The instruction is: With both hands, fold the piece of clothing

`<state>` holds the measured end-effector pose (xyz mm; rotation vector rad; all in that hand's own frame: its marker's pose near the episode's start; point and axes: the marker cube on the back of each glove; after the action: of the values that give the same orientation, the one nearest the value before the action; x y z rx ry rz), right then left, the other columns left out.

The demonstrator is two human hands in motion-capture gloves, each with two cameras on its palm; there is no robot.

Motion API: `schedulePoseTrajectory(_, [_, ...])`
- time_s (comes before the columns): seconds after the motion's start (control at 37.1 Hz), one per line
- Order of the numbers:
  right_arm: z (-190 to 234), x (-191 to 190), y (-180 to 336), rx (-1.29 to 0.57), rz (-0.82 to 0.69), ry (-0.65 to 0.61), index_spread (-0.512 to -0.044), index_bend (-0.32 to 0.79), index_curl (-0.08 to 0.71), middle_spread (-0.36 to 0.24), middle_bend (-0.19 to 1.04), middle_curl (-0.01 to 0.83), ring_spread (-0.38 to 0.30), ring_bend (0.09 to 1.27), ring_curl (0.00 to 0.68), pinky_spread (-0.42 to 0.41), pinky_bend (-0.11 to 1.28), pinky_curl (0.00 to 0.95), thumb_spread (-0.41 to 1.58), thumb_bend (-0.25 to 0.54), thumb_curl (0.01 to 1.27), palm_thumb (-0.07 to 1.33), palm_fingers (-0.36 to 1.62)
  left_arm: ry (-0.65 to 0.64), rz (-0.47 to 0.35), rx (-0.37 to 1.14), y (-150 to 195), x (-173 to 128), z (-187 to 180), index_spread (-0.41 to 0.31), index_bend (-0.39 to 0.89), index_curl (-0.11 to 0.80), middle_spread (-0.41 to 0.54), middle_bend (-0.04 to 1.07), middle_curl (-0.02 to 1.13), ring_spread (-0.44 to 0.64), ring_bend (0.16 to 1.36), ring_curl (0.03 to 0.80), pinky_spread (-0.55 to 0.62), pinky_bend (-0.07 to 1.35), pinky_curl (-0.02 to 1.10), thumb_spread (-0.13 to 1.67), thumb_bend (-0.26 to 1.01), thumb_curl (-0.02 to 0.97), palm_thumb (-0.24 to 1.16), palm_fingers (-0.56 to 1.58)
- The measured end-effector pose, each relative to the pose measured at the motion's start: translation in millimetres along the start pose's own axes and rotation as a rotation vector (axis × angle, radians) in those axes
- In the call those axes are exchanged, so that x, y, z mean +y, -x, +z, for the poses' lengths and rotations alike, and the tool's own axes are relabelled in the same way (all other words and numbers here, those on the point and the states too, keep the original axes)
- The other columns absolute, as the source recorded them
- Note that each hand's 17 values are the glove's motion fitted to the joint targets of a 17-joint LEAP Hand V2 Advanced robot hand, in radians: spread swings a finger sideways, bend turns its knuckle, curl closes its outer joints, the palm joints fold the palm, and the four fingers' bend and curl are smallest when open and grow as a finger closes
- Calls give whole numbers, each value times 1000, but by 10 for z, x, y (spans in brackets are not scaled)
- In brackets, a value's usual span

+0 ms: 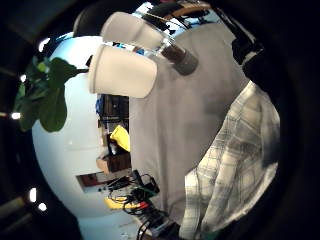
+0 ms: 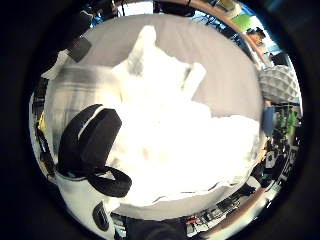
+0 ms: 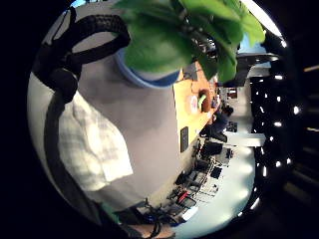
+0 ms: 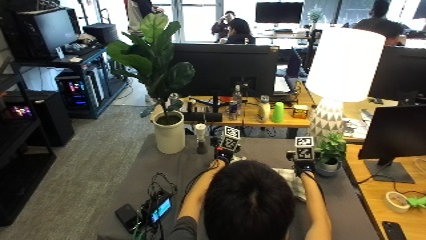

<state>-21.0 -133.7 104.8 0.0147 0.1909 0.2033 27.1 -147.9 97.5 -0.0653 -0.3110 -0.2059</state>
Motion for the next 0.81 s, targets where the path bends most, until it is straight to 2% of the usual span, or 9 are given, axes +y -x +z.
schedulePoseTrajectory(0.05, [-9, 89, -90, -23, 32, 32, -254, 42, 392, -153, 240, 507, -206, 550, 480, -199, 545, 452, 651, -15, 714, 1045, 989, -23, 4, 18, 14, 98, -58, -146, 92, 340, -209, 128, 529, -238, 523, 446, -212, 443, 454, 1343, 40, 364, 350, 638])
schedulePoseTrajectory(0.13, [53, 321, -215, -74, 91, 178, -250, 50, 365, -145, 247, 506, -197, 554, 476, -180, 518, 442, 787, -32, 680, 990, 992, -50, 6, 27, 22, 277, -87, -134, 96, 325, -185, 115, 488, -218, 525, 429, -188, 458, 443, 1293, 8, 347, 334, 614])
schedulePoseTrajectory(0.27, [313, 700, -301, -196, 147, 449, -236, 63, 332, -117, 259, 505, -164, 523, 466, -121, 491, 434, 959, -54, 619, 868, 927, 54, 86, 70, -124, 600, 191, -129, 135, 323, -163, 123, 452, -190, 523, 418, -169, 464, 434, 1243, -19, 327, 325, 607])
schedulePoseTrajectory(0.38, [560, 898, -329, -262, 224, 579, -219, 48, 317, -57, 183, 487, -74, 464, 468, 7, 536, 458, 1060, -84, 551, 696, 622, 170, 100, 52, -200, 732, 538, -136, 204, 355, -115, 98, 420, -131, 500, 418, -98, 418, 428, 1243, -47, 287, 219, 506])
schedulePoseTrajectory(0.4, [615, 928, -320, -283, 226, 593, -221, 75, 321, -59, 216, 494, -86, 488, 476, 2, 525, 454, 1080, -56, 547, 705, 700, 206, 111, 56, -217, 760, 623, -139, 199, 357, -118, 112, 420, -133, 502, 419, -110, 435, 435, 1239, -35, 286, 226, 547])
schedulePoseTrajectory(0.43, [667, 953, -306, -304, 221, 600, -217, 29, 289, -30, 140, 462, -33, 442, 446, 59, 546, 443, 1095, -71, 529, 659, 526, 242, 123, 69, -233, 783, 705, -127, 195, 359, -78, 87, 398, -83, 487, 406, -30, 361, 405, 1247, -57, 269, 170, 386])
schedulePoseTrajectory(0.48, [750, 971, -277, -331, 211, 573, -212, 37, 283, -3, 149, 456, 10, 452, 458, 106, 585, 458, 1121, -56, 509, 629, 443, 292, 128, 116, -253, 806, 841, -111, 163, 360, -45, 87, 398, -34, 513, 429, 30, 388, 429, 1274, -48, 250, 130, 302])
schedulePoseTrajectory(0.62, [844, 795, -245, -314, 274, 335, -198, 43, 228, 34, 173, 428, 62, 467, 418, 172, 618, 427, 1172, -32, 473, 592, 423, 331, 101, 197, -251, 815, 940, -81, 141, 344, 23, 94, 344, 73, 520, 410, 128, 437, 414, 1342, -30, 210, 46, 190])
schedulePoseTrajectory(0.81, [761, 670, -144, -297, 348, 197, -181, 9, 165, 20, 245, 435, -16, 580, 418, 78, 655, 405, 1190, 25, 474, 717, 602, 378, 83, 170, -228, 825, 910, -70, 164, 346, 47, 124, 303, 142, 535, 383, 193, 454, 394, 1390, -8, 187, 30, 178])
